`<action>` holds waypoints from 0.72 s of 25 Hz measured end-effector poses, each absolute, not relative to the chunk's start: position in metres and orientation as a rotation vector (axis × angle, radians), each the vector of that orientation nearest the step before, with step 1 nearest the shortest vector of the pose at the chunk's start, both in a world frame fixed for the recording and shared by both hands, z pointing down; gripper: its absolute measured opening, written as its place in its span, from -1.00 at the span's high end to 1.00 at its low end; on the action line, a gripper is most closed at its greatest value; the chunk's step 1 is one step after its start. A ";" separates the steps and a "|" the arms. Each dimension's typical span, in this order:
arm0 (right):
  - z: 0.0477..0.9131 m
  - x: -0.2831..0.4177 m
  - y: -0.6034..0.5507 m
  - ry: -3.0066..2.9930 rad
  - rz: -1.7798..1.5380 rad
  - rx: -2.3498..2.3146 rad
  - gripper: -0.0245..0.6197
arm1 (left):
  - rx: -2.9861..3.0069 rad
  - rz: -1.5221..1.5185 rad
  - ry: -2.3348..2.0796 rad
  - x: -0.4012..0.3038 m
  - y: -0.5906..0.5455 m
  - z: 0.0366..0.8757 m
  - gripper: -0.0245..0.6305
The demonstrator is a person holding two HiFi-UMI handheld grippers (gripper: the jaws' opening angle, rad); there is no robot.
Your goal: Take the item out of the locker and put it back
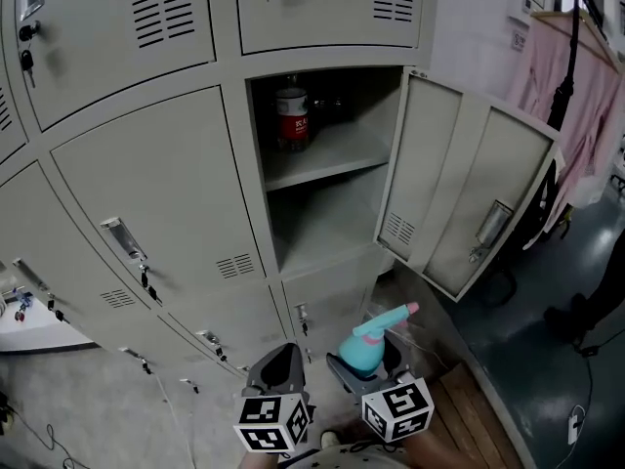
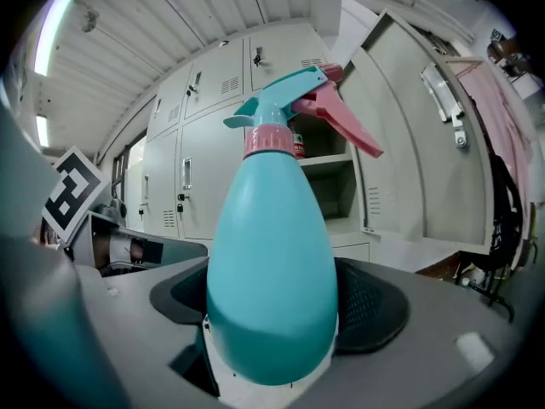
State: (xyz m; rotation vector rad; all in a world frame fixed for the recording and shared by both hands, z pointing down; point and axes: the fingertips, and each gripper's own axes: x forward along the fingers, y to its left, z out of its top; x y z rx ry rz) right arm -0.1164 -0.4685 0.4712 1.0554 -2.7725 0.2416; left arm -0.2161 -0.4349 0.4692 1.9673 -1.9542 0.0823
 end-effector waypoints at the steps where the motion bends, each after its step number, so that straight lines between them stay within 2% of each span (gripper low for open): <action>1: 0.471 -0.114 -0.467 -2.772 0.242 1.066 -0.37 | 1.976 0.084 -1.948 -0.214 -0.434 0.469 0.90; 18: 0.467 -0.128 -0.477 -2.775 0.201 1.042 -0.37 | 1.965 0.054 -1.957 -0.213 -0.424 0.466 0.90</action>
